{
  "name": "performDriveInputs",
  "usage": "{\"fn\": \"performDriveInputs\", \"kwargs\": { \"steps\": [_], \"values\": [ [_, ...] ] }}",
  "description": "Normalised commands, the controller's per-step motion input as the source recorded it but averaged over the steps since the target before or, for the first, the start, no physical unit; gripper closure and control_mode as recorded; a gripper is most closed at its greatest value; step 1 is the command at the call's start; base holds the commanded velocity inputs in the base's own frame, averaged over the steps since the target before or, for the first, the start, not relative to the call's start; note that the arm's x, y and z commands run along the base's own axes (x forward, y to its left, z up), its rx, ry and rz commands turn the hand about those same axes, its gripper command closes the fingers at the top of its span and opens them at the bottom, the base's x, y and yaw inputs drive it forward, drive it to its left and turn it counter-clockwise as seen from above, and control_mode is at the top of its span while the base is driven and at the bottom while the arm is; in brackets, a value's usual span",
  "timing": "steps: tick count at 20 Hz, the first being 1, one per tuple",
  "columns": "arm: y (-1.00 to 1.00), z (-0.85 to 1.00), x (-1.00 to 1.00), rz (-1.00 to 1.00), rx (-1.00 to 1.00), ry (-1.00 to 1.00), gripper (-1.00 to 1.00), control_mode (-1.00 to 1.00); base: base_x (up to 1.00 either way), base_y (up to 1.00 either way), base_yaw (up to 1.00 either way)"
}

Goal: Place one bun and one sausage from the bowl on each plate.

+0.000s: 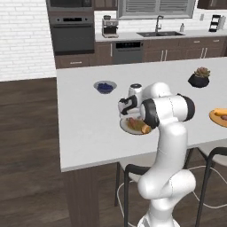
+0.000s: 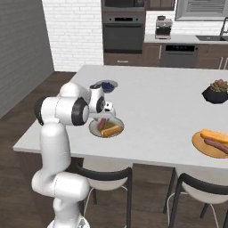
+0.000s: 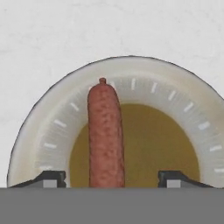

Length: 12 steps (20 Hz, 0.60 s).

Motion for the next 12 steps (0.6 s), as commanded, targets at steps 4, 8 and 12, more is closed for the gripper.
{"fn": "performDriveInputs", "kwargs": {
  "steps": [4,8,12],
  "values": [
    [-0.01,0.43,-0.36,-0.01,0.0,-0.1,-1.0,-1.0,0.0,0.0,0.0],
    [-0.32,1.0,-1.0,0.0,0.05,-0.59,-1.0,-1.0,0.0,0.0,0.0],
    [-0.49,1.0,-1.0,0.0,0.09,-0.72,-1.0,-1.0,0.0,0.0,0.0]
  ]
}}
